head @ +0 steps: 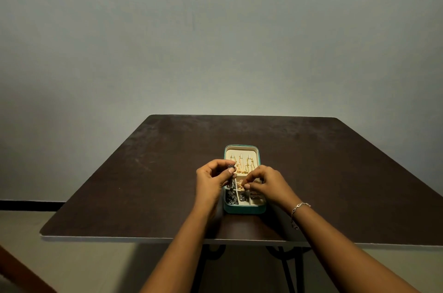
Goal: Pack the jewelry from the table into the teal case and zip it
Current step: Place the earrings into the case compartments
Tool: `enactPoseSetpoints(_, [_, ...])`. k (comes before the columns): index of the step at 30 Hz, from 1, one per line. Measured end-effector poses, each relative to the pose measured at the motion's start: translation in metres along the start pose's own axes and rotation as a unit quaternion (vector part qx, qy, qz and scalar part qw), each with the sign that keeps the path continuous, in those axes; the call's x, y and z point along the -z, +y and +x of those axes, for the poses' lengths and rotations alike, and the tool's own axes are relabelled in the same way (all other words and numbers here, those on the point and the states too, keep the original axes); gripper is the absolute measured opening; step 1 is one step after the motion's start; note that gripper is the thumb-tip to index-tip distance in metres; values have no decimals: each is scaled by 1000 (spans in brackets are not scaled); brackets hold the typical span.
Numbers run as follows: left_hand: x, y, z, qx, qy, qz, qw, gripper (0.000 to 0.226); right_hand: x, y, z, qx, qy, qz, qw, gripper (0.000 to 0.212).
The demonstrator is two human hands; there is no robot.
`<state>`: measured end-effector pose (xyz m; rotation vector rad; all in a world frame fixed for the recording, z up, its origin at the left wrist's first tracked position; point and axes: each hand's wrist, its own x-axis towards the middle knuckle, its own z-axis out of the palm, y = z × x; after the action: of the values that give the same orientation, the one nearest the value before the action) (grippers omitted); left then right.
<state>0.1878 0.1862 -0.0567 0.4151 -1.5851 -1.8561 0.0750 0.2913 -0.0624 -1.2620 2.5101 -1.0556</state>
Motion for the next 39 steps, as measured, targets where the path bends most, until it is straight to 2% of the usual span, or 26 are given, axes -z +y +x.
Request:
enactPoseSetpoints(9, [-7,-5,-1,-20,-5,57,998,21,-7,11,1,9,-12,-61,998,16])
enactPoseSetpoints(19, [-14,-17,0,-29,0,169,985,28,-1,36,-15,1,135,96,986,13])
enactPoseSetpoints(27, [-15,-33,-1,-45,5,238,970,29,-7,57,-27,-60,164,168,970,15])
enactPoseSetpoints(33, [-12,-42,-2,-41,-5,267,963,31,-10,60,-27,-66,177,193,963,16])
enactPoseSetpoints(39, [-12,-46,-5,-56,6,359,932,16,-11,60,-27,-70,173,187,965,16])
